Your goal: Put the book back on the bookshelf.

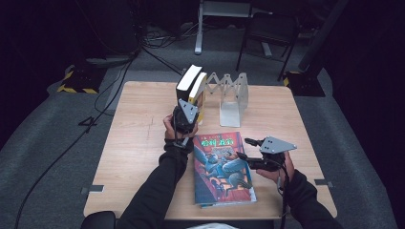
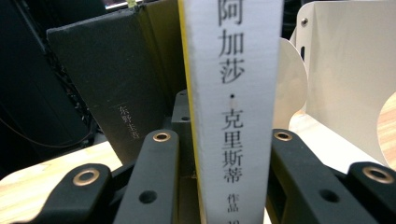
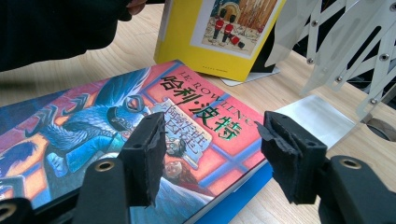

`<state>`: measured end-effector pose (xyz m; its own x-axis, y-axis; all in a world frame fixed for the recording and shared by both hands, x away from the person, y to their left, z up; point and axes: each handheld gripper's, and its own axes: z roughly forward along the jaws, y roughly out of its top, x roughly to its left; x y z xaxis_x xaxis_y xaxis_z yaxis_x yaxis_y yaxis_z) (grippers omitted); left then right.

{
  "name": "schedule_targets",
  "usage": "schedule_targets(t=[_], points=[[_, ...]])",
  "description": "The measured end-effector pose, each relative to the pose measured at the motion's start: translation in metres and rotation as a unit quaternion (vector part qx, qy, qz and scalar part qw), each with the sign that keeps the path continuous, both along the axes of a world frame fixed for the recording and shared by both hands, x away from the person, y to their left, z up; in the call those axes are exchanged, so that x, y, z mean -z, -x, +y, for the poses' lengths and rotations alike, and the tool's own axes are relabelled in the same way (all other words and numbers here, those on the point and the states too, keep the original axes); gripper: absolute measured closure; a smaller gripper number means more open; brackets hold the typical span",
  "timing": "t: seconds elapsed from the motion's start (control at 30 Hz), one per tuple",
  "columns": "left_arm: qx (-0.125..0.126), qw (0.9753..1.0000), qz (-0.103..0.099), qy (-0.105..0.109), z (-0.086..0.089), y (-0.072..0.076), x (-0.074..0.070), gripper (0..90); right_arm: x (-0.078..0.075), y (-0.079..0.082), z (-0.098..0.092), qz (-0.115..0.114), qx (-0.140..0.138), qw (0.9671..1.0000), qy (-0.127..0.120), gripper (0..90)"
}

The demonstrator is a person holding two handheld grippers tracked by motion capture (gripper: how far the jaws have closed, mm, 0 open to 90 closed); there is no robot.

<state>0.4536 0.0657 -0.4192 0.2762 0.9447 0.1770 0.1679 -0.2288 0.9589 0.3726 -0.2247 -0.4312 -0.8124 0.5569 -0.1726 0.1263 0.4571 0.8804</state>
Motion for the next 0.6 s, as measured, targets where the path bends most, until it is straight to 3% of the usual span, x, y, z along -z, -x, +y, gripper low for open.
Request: schedule_targets(t=[0.3, 0.4, 0.47, 0.6], points=[[-0.025, 0.9996, -0.004, 0.011, -0.010, -0.008, 0.004, 74.3, 0.002, 0.000, 0.002, 0.004, -0.003, 1.0000, 0.005, 40.6], [-0.023, 0.9997, -0.006, 0.007, -0.011, -0.009, 0.005, 73.8, 0.002, -0.001, 0.002, 0.005, -0.005, 1.0000, 0.004, 40.5], [-0.002, 1.0000, -0.005, 0.001, -0.009, -0.010, 0.006, 73.2, 0.003, -0.001, 0.002, 0.007, -0.006, 1.0000, 0.003, 40.3], [0.004, 1.0000, 0.000, -0.006, -0.008, -0.008, 0.010, 71.8, 0.003, -0.001, 0.002, 0.009, -0.007, 0.9999, 0.004, 40.2]])
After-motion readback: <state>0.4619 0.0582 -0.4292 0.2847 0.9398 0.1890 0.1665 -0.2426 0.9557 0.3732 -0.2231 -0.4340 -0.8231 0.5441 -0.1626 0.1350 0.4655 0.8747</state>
